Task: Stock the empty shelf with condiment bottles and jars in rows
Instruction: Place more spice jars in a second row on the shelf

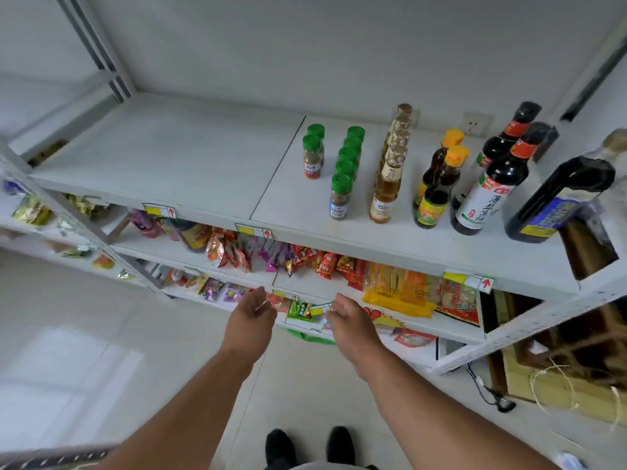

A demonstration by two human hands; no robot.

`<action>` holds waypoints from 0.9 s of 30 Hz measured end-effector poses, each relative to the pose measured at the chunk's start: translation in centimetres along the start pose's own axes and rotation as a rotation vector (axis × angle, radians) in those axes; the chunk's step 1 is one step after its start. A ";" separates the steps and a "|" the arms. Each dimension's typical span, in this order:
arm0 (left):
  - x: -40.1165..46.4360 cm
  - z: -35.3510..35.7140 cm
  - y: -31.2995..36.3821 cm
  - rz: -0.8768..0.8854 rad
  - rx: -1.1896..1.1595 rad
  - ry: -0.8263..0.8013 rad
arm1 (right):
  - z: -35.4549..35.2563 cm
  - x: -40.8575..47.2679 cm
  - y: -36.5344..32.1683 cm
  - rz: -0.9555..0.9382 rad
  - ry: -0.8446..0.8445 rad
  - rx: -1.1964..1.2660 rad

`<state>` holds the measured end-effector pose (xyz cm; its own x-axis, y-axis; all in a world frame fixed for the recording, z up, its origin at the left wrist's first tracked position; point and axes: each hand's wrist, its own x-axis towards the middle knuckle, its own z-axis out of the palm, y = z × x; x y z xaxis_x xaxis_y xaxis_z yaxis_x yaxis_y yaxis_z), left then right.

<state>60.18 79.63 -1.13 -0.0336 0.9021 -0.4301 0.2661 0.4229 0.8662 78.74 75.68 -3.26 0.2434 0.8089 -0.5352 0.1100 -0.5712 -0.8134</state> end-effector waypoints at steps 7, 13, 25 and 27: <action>-4.0 -0.7 -4.0 -0.029 -0.022 -0.007 | 3.3 -4.3 2.7 -0.020 -0.098 -0.079; -7.5 -1.9 -8.5 -0.075 -0.093 0.000 | 5.1 -9.4 5.4 0.023 -0.113 -0.114; -13.2 -2.7 -10.6 -0.059 -0.072 0.013 | 4.3 -13.4 8.0 -0.025 -0.155 -0.169; -13.5 -1.7 -10.1 -0.047 -0.050 0.004 | 3.0 -13.5 8.5 -0.018 -0.151 -0.142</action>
<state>56.29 63.35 -3.64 -0.0484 0.8817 -0.4693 0.2162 0.4680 0.8569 73.48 60.34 -3.67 0.0942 0.8248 -0.5575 0.2506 -0.5616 -0.7886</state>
